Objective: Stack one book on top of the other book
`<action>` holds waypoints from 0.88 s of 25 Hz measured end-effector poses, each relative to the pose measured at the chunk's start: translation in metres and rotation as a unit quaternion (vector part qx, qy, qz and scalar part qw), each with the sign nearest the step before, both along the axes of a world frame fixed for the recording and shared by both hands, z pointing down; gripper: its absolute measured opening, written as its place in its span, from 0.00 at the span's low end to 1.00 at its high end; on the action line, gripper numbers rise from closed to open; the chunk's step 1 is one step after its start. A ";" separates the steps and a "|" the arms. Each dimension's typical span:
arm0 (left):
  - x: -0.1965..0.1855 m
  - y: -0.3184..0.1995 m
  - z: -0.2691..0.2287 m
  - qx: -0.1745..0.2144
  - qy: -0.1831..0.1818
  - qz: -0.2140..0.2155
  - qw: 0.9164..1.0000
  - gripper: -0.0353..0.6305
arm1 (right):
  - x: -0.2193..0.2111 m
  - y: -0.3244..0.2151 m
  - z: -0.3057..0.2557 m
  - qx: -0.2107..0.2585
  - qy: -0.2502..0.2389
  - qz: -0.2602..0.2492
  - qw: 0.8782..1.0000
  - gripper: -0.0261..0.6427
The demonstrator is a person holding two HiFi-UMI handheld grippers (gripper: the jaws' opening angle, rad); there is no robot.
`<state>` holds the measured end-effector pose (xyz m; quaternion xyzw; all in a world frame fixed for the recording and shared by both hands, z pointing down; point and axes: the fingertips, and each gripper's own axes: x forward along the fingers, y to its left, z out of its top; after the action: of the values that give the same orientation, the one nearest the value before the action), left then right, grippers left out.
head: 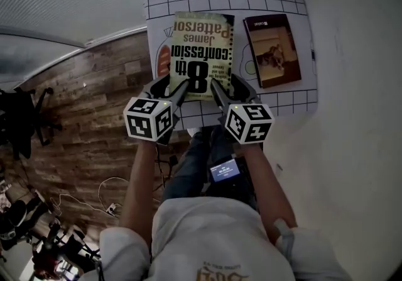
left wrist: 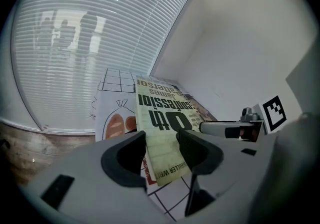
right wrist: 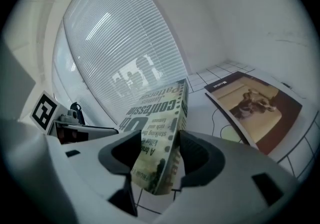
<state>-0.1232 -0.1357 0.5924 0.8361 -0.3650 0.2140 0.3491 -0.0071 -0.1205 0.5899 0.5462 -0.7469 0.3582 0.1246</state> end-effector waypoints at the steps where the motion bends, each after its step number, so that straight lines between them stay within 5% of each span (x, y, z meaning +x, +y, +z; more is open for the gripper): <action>1: 0.000 0.000 -0.004 0.003 -0.001 -0.001 1.000 0.38 | 0.000 0.000 -0.004 0.002 -0.001 -0.002 1.000 0.40; 22: 0.003 0.014 -0.079 0.053 -0.015 -0.047 0.997 0.38 | 0.004 0.002 -0.074 0.040 -0.012 -0.063 0.997 0.40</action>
<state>-0.1204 -0.1216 0.5131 0.8322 -0.4196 0.1899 0.3087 -0.0035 -0.1190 0.5156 0.4980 -0.7953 0.3256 0.1163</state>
